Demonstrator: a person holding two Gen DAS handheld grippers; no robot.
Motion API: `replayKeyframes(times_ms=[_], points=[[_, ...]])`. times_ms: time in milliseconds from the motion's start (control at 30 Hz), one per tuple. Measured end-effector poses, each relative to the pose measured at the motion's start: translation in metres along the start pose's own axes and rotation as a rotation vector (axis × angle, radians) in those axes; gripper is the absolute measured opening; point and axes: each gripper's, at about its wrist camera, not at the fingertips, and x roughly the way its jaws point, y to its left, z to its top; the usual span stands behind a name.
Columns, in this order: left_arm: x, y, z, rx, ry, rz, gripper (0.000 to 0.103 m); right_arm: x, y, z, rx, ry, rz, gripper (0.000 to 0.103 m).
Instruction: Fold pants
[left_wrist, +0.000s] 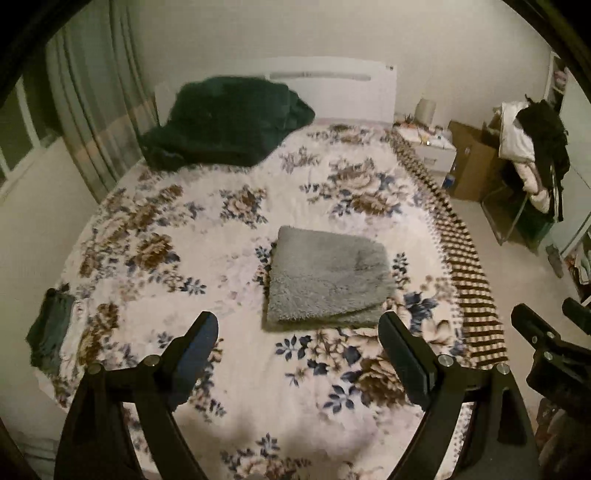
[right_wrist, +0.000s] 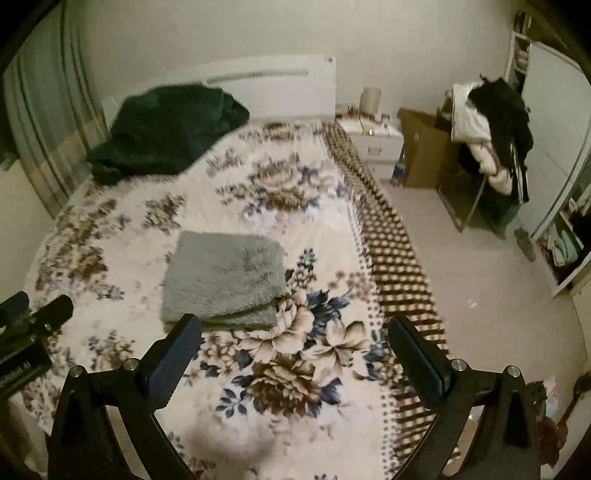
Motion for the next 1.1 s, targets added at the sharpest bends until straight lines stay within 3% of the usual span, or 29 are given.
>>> replayKeyframes(times_ms=[233, 400, 500, 567, 1100], points=[[-0.106, -0.005, -0.014, -0.037, -0.061, -0.003, 0.089, -0.126, -0.016, -0.006, -0.016, -0.082, 0.023, 0.103], [-0.148, 0.000, -0.020, -0.055, -0.099, -0.004, 0.089, -0.187, -0.022, -0.012, -0.005, -0.109, 0.033, 0.103], [-0.165, 0.002, -0.024, -0.047, -0.116, 0.000, 0.090, -0.213, -0.019, -0.017, 0.003, -0.109, 0.045, 0.103], [-0.171, 0.004, -0.026, -0.042, -0.106, -0.001, 0.103, -0.224, -0.014, -0.021, -0.001, -0.111, 0.035, 0.103], [-0.203, 0.019, -0.037, -0.013, -0.120, 0.011, 0.103, -0.290, 0.001, -0.027, -0.009, -0.142, 0.027, 0.103]])
